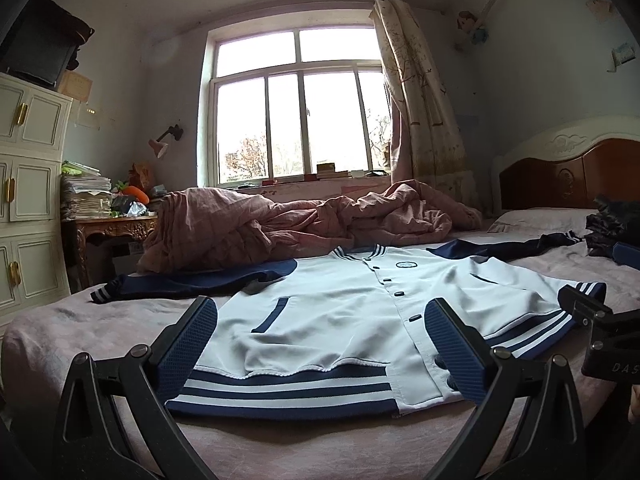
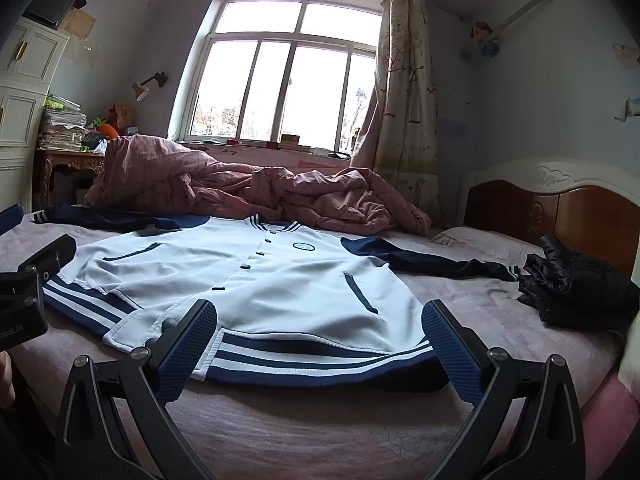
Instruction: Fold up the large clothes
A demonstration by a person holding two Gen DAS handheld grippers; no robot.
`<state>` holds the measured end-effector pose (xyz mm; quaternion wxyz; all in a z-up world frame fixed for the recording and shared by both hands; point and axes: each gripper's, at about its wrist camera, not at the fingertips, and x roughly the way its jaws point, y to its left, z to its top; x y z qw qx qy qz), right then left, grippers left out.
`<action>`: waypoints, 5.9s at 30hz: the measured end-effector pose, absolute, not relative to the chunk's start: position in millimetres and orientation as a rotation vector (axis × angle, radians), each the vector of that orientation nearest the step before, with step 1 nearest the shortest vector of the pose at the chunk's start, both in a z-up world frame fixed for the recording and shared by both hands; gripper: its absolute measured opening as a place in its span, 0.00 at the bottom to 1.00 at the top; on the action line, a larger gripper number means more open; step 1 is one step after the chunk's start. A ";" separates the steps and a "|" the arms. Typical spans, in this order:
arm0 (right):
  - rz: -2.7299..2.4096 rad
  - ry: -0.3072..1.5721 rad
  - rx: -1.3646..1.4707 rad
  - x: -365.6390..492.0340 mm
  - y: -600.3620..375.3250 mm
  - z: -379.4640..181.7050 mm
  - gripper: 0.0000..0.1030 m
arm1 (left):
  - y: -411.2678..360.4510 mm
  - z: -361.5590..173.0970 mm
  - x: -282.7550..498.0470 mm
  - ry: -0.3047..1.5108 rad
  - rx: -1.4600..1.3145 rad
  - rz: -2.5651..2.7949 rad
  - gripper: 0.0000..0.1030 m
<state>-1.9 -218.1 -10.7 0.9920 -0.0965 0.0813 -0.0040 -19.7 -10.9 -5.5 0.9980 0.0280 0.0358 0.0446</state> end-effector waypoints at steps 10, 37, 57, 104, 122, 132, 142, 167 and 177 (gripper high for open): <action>-0.001 0.171 -0.189 -1.3 -218.7 -11.4 1.00 | -10.0 -6.1 -19.1 0.075 0.064 0.095 1.00; 0.027 0.215 -0.131 6.6 -226.3 -12.7 1.00 | -8.5 -5.1 -24.6 0.070 0.049 0.061 1.00; -0.003 0.331 -0.328 25.0 -245.7 -21.3 1.00 | 6.1 -14.2 -7.7 0.149 0.182 0.088 1.00; -0.012 0.575 -0.485 99.4 -271.5 -32.7 0.45 | 35.5 -37.2 69.7 0.449 0.492 0.117 0.99; 0.016 0.649 -0.360 248.6 -283.4 14.9 0.56 | 57.8 12.0 231.9 0.715 0.318 -0.077 0.99; 0.122 0.680 -0.001 247.9 -356.0 12.0 0.79 | 88.4 71.4 206.8 0.548 0.119 -0.257 1.00; 0.170 0.813 0.033 255.2 -361.9 -15.8 0.81 | 76.0 20.7 138.4 0.629 0.242 -0.304 1.00; -0.021 0.662 -0.070 250.3 -344.2 -5.9 0.31 | 138.8 -2.9 183.9 0.667 0.056 0.012 0.03; 0.114 0.527 0.000 209.7 -322.9 18.8 0.83 | 86.7 13.9 158.2 0.581 0.119 -0.006 0.31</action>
